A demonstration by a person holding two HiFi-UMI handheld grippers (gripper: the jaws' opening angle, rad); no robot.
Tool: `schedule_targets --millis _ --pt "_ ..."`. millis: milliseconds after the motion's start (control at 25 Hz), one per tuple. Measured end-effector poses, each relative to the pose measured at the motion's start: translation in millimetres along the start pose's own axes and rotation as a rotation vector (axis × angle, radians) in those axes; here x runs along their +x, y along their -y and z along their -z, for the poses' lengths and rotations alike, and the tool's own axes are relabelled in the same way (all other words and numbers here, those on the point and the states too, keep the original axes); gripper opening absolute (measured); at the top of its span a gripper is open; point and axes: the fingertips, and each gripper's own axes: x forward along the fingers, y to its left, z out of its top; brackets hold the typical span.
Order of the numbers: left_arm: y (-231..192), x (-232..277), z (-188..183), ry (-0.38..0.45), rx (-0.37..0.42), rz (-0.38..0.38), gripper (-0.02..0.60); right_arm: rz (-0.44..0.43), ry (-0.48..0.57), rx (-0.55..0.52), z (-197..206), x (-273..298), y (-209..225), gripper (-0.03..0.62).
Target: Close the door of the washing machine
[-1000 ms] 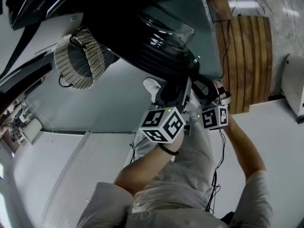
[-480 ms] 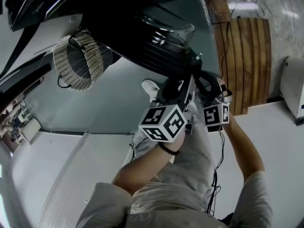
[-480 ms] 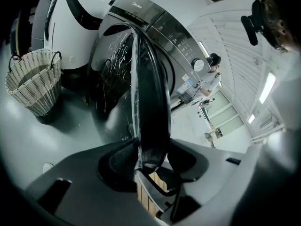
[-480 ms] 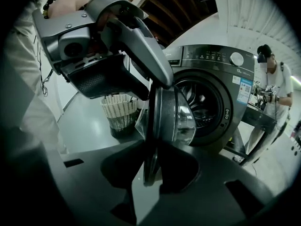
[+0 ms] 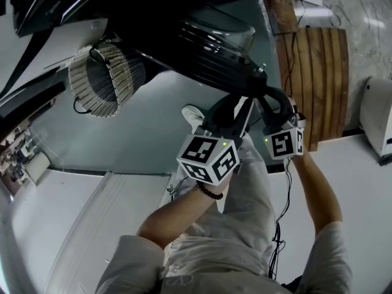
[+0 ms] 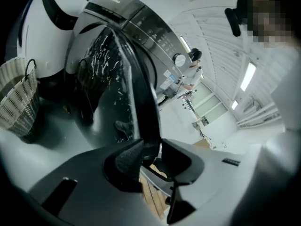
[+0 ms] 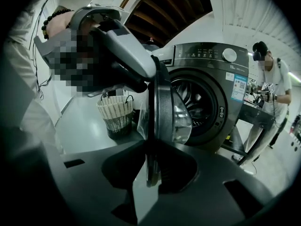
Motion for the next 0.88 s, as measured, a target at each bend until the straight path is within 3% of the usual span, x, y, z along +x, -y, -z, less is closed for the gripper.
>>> schedule_targets --millis 120,320,880 --pt "13 0 -4 0.017 0.127 0.038 0.003 -0.001 -0.001 0.006 1 1 11 0.081" --pt "19 4 -17 0.059 0.218 0.080 0.002 0.002 -0.018 -0.001 3 2 28 0.083" --pt "-6 9 -39 0.089 0.193 0.102 0.002 -0.079 -0.047 -0.076 4 10 74 0.083"
